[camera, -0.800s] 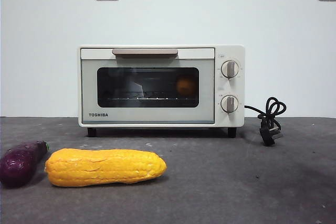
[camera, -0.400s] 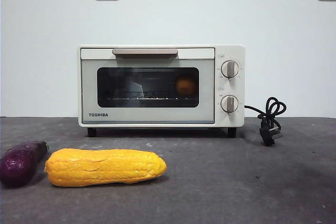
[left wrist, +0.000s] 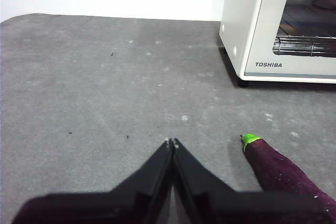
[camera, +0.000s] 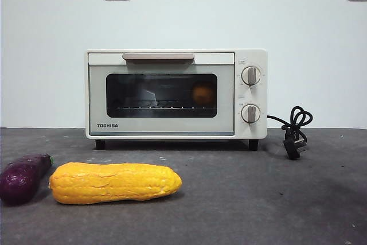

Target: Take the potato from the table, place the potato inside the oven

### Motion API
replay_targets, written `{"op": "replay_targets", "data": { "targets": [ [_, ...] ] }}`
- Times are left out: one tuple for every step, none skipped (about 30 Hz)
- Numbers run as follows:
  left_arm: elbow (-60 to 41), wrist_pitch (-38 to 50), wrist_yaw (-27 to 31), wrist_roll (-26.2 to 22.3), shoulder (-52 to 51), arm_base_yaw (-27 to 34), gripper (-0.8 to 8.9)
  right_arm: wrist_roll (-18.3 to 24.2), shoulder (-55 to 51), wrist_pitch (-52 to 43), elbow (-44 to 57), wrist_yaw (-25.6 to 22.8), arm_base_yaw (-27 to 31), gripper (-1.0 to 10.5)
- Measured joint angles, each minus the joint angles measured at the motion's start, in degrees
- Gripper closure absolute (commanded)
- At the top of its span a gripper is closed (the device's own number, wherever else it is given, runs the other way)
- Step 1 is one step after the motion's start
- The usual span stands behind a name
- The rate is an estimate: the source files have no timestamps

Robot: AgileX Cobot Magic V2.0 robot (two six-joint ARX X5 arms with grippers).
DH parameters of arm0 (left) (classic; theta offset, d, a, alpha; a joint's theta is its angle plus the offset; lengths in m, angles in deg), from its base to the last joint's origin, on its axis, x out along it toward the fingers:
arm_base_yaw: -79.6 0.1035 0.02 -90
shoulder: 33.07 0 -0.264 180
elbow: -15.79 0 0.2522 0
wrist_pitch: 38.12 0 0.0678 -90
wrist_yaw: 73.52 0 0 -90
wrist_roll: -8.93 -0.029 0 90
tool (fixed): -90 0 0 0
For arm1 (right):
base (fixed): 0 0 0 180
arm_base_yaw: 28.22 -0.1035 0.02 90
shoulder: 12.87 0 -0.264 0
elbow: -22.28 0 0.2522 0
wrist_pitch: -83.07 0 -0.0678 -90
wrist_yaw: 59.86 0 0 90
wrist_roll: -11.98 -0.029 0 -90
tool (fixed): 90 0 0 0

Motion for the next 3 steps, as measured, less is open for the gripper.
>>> {"op": "replay_targets", "data": {
  "targets": [
    [0.0, 0.0, 0.0, 0.0, 0.0, 0.0, 8.17, -0.02, 0.0, 0.0, 0.0, 0.0, 0.0, 9.5],
    [0.0, 0.0, 0.0, 0.0, 0.0, 0.0, 8.17, -0.02, 0.0, 0.0, 0.0, 0.0, 0.0, 9.5],
    [0.0, 0.0, 0.0, 0.0, 0.0, 0.0, 8.17, 0.0, 0.0, 0.0, 0.0, 0.0, 0.0, 9.5]
  ]
}}
